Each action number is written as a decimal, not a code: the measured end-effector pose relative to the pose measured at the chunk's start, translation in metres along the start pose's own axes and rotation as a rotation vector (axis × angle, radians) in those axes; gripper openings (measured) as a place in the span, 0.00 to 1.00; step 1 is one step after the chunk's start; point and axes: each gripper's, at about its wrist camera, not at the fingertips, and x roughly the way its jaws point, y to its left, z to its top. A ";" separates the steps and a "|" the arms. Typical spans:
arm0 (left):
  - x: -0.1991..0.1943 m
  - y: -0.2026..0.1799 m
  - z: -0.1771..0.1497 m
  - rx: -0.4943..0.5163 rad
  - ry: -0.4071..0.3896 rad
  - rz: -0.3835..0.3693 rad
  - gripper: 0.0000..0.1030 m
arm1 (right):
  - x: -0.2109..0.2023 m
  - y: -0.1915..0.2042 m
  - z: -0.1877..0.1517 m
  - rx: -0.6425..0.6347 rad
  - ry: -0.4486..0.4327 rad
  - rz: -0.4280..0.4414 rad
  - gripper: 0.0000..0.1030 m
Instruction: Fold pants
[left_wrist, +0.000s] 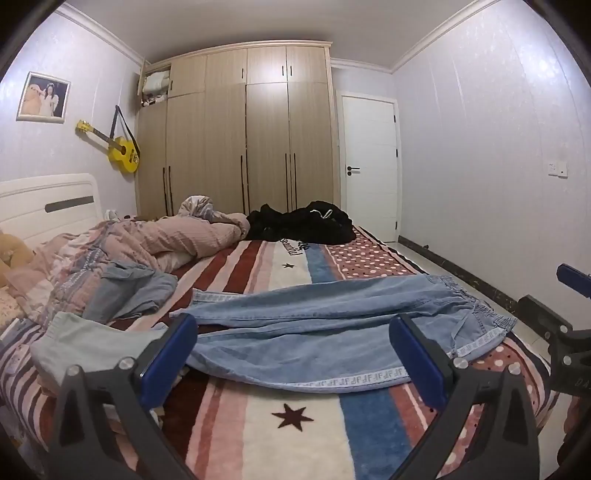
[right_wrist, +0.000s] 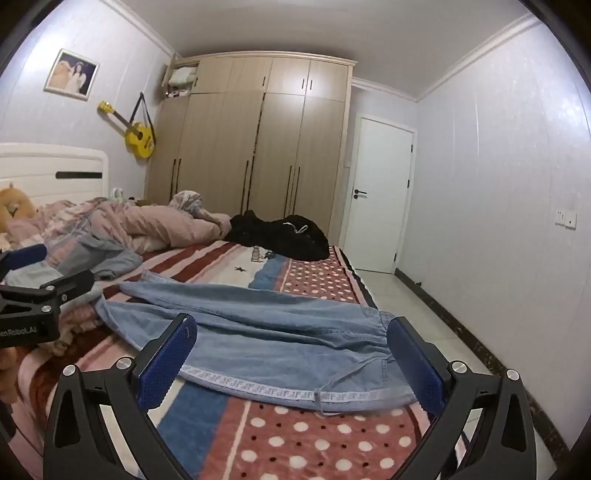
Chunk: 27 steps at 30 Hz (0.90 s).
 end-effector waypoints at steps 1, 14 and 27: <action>0.006 0.004 0.004 -0.005 0.026 0.005 0.99 | -0.001 0.002 0.000 0.003 -0.001 0.004 1.00; 0.006 -0.002 0.009 0.007 -0.008 -0.015 0.99 | -0.007 -0.008 0.000 0.030 -0.006 -0.041 1.00; 0.009 -0.001 0.009 -0.008 -0.009 -0.027 0.99 | -0.010 -0.014 0.002 0.041 -0.003 -0.053 1.00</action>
